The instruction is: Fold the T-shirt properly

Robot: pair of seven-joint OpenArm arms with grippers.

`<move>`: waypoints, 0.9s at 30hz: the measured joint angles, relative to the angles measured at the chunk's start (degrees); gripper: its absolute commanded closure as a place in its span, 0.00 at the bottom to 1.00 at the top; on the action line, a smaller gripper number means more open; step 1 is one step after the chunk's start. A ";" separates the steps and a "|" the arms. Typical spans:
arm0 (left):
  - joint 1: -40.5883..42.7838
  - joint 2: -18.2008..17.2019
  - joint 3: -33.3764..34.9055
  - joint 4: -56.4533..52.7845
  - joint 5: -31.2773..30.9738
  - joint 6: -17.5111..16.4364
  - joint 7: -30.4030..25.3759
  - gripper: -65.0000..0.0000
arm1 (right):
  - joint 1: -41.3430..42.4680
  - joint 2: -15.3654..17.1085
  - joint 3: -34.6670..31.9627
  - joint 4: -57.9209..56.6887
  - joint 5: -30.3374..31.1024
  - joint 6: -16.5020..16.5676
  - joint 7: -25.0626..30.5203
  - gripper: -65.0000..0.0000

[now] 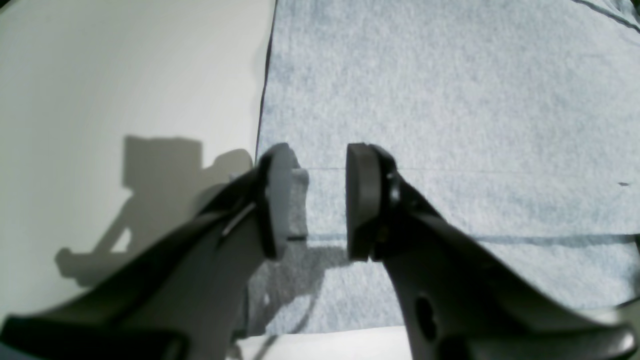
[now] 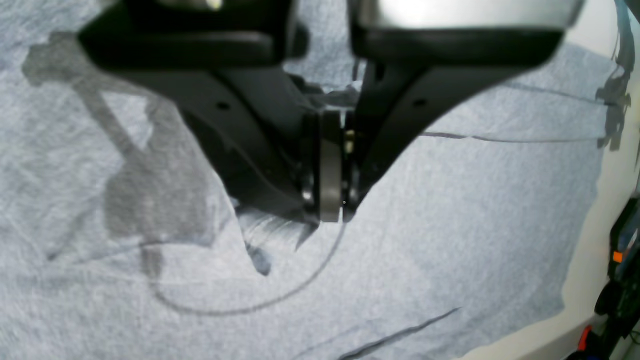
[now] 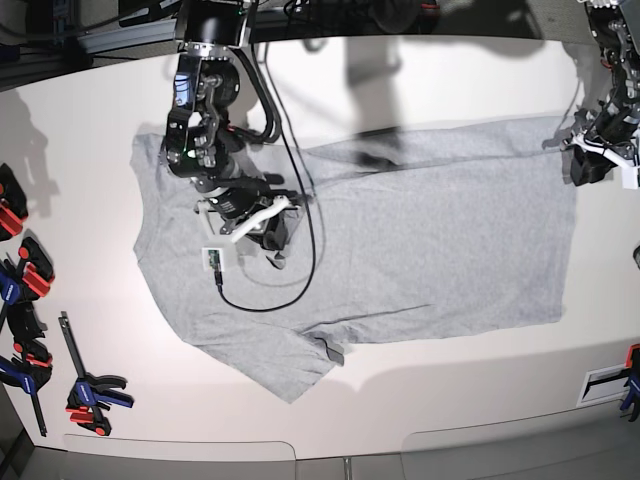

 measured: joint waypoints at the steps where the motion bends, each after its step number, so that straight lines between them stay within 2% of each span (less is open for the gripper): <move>1: 0.00 0.00 0.00 0.00 0.00 0.00 0.00 0.73 | 0.00 0.00 -0.59 0.00 -0.04 0.00 0.02 0.94; 4: 0.00 0.02 0.00 0.00 0.00 0.00 0.00 0.73 | 0.00 -0.02 -2.64 0.00 -0.04 0.00 0.70 0.89; 10: 0.00 0.00 0.00 0.00 0.00 0.00 0.00 0.73 | 1.40 0.00 -5.90 0.00 -4.28 0.17 4.37 0.89; 14: 0.00 0.02 0.00 0.00 0.00 0.00 -0.07 0.73 | 4.35 0.00 -6.03 0.00 -5.22 0.20 4.37 0.80; 16: 0.00 0.02 0.00 0.00 0.00 0.00 -0.07 0.73 | 5.66 0.00 -6.05 0.00 -6.23 0.22 4.24 0.80; 21: 0.00 0.00 0.00 0.00 0.02 0.00 0.09 0.73 | 6.73 -0.04 -5.11 2.16 -7.28 0.28 -3.32 0.79; 25: 0.00 0.02 0.00 0.00 0.00 0.00 0.09 0.73 | 4.28 0.00 -4.17 8.37 -6.99 0.90 -6.32 0.66; 27: 0.02 0.02 0.00 0.00 0.02 0.00 0.09 0.73 | 1.62 -0.04 -3.52 11.41 -6.88 1.07 -6.69 0.64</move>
